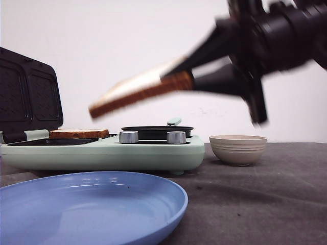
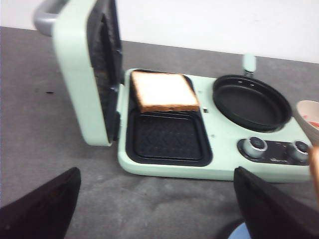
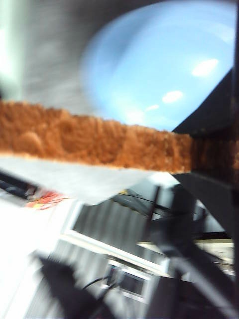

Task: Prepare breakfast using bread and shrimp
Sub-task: 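Grasp the bread slice edge with the right gripper and lift, then carry the bread with the right gripper and lay it on the nearer press plate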

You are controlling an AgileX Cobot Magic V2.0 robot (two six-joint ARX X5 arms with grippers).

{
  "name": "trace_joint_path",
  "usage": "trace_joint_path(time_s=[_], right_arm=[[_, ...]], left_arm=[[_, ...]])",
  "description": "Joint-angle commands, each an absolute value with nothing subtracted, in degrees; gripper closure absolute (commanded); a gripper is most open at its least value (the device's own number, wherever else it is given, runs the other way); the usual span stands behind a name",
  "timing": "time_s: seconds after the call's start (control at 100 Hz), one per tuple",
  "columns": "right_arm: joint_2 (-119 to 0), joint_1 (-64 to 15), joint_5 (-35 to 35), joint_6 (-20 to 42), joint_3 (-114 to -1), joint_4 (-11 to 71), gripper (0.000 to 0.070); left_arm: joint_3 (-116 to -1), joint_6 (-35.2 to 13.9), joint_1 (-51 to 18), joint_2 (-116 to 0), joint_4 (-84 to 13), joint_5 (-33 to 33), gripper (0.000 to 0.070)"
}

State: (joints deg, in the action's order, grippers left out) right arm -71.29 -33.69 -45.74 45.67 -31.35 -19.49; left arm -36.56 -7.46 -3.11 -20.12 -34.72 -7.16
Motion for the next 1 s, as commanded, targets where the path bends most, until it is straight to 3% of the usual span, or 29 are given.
trace_joint_path(time_s=[0.0,0.28,0.61,0.99], right_arm=[[-72.18,-34.50,-44.64,45.06,-36.56,-17.10,0.0700],[-83.77,-34.81,-43.99,37.65,-59.77,-1.63,0.0700],[-102.67,-36.60,-45.21,37.50,-79.40,1.63,0.0700],[-119.26,-40.14,-43.90,39.16,-90.43,1.74,0.0700]], left_arm=[[-36.88,-6.70,-3.01,-20.10,-34.22,-6.37,0.0155],[-36.88,-6.52,-3.01,-20.12,-33.06,-5.91,0.0155],[-36.88,-6.79,-3.01,-20.12,-33.01,-5.78,0.0155],[-36.88,-6.79,-3.01,-20.12,-32.80,-5.76,0.0155]])
